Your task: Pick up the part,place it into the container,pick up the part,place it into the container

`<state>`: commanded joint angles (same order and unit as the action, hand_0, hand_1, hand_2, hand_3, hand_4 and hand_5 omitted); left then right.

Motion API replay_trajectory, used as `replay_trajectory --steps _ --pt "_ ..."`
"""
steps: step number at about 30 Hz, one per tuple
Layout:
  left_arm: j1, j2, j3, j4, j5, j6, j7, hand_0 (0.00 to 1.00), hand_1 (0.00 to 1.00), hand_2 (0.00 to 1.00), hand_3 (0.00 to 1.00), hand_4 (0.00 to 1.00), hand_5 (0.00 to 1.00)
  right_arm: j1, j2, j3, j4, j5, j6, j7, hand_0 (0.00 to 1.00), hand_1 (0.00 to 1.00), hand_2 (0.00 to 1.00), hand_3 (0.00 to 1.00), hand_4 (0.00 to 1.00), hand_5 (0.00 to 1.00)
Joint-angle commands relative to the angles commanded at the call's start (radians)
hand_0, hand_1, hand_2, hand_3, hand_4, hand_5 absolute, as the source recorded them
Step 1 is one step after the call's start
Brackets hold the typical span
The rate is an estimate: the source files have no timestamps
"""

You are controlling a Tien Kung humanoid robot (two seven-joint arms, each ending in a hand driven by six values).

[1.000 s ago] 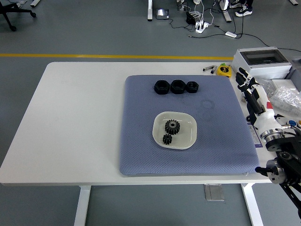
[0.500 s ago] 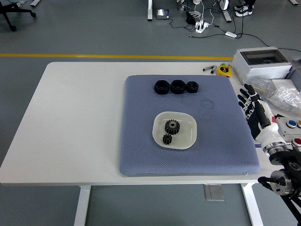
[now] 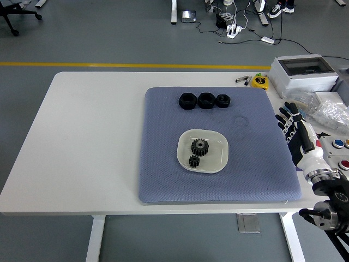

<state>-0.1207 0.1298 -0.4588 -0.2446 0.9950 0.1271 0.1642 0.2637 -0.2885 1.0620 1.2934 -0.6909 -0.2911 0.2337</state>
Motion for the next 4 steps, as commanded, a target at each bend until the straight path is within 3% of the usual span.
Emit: replay_trajectory --steps 4 --pt "-0.001 -0.001 0.000 0.000 0.000 0.002 0.000 0.693 0.699 0.734 0.645 0.666 0.666 0.001 0.000 -0.001 -0.002 0.001 0.001 -0.001 0.998 0.899 0.918 0.966 0.998 0.842"
